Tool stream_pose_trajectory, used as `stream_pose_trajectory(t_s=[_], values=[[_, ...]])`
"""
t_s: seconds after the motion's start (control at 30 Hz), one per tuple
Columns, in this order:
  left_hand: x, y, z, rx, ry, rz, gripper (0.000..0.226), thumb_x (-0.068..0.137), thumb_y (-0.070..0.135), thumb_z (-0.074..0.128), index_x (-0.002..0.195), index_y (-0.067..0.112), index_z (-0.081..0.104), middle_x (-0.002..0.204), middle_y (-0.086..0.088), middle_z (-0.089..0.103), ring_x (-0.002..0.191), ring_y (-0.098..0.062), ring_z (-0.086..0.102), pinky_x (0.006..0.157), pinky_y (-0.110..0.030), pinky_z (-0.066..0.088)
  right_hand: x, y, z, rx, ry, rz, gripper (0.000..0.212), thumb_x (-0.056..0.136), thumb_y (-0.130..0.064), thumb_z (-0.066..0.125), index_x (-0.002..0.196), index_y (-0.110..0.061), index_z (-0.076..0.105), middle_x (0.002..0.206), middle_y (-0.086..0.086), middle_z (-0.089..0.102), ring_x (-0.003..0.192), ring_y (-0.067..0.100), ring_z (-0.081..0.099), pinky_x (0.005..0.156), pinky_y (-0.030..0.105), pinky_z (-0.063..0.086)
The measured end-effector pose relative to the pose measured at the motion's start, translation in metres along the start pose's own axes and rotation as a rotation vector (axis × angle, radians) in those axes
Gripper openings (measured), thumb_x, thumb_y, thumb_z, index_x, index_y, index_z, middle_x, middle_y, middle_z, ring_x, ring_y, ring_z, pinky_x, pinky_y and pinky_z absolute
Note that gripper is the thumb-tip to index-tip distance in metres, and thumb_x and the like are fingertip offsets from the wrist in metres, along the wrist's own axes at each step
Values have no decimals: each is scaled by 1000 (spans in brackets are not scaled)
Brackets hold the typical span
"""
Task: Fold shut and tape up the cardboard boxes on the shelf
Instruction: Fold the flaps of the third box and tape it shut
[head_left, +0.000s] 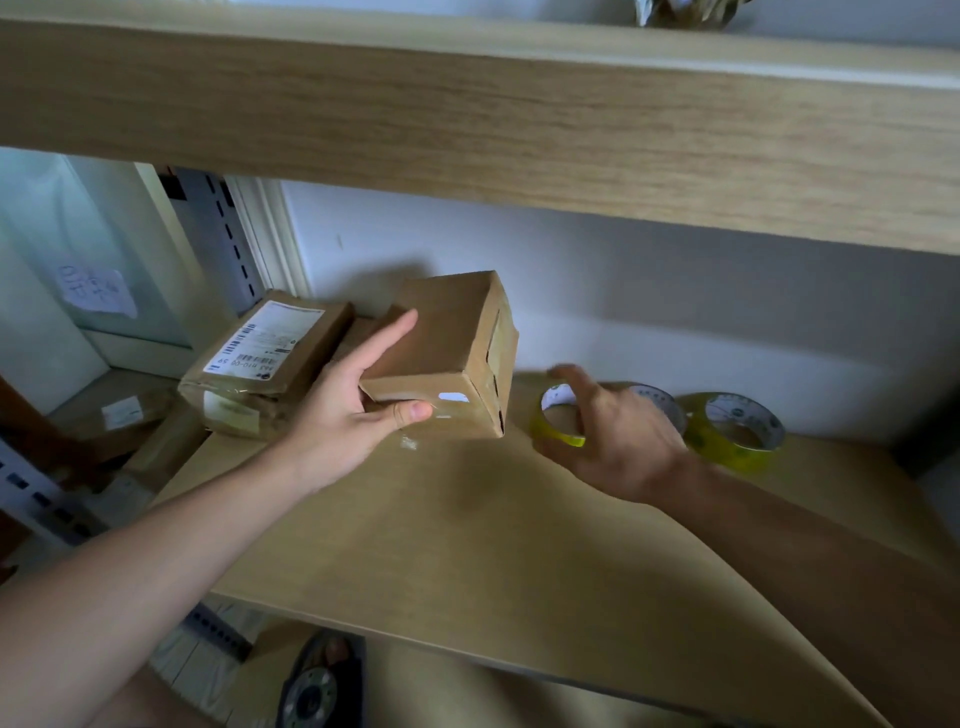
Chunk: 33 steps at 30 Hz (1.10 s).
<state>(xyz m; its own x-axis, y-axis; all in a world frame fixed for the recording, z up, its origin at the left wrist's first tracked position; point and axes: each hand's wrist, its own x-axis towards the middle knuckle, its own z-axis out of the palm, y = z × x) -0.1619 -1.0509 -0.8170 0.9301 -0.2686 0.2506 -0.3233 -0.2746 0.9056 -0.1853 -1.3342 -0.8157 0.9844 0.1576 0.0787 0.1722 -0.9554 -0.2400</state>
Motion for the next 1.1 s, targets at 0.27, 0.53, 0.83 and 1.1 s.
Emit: stream_pose_trajectory(t_s=[0.27,0.53,0.83,1.1], values=[[5,-21,23,117,-120,20,84,86,8,81,152,41,42,160,21,38,148,7,30,128,-35,22,-4,-32,21,679,-106,-11,117,89,-36,79,160,-40,-14,132,-11,58,107,6,67,89,13,49],[8,-37,26,160,-118,-18,89,84,8,83,153,46,40,154,22,48,141,0,45,122,-40,36,1,-38,47,548,-77,-76,96,100,-29,65,161,-42,-8,121,6,71,111,25,67,100,37,51],[11,-26,23,703,30,58,79,74,35,92,144,32,55,147,15,52,114,-10,58,96,-29,48,13,-38,55,394,-103,-79,83,103,-34,56,161,-44,-2,108,10,74,100,33,68,90,43,52],[17,-29,14,884,60,90,75,73,41,91,140,27,61,148,5,46,130,-25,49,108,-44,44,30,-45,61,339,-102,-85,81,103,-38,54,159,-43,-4,110,11,73,100,35,67,87,47,54]])
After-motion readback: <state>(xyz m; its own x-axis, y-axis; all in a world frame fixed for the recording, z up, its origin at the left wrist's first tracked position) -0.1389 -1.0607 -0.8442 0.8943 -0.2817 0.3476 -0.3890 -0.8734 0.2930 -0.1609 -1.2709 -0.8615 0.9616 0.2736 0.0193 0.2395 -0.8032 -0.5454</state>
